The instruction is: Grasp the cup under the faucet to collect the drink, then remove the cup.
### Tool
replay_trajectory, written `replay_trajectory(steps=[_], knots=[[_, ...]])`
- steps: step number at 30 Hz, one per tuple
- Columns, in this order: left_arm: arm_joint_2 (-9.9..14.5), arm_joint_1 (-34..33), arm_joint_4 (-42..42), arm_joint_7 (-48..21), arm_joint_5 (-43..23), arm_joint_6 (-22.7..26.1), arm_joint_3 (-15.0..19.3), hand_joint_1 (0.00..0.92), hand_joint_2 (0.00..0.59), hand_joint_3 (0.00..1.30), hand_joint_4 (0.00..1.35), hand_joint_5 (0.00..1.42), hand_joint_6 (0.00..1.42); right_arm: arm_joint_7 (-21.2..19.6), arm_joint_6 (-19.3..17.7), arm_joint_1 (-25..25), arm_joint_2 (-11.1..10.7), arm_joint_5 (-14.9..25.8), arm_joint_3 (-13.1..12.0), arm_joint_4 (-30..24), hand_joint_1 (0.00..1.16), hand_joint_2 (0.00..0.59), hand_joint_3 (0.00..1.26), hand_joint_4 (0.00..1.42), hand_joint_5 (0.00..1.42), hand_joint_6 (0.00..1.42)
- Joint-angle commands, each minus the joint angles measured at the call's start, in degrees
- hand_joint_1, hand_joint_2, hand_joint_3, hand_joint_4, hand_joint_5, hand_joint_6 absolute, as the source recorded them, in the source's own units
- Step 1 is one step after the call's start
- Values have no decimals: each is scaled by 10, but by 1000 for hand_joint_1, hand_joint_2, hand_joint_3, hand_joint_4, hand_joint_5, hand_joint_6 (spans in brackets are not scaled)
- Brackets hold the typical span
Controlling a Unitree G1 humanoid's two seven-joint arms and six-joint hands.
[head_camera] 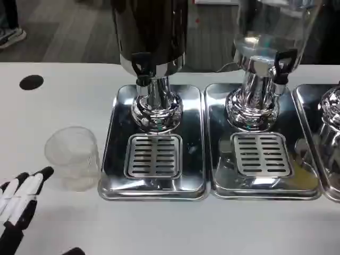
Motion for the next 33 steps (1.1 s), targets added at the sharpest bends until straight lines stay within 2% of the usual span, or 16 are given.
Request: replay_trajectory(steps=[1,33], knots=[[0,10,-4,-2,-9,-6,3,0,58,0,0,0,0,-10,-4,1,2,5,-6,-6,581,586,430,313,261,158],[-9,31,9,4,-21,-22,23,0,56,0,0,0,0,-4,-1,-12,1,7,-3,2,595,586,430,313,261,158]])
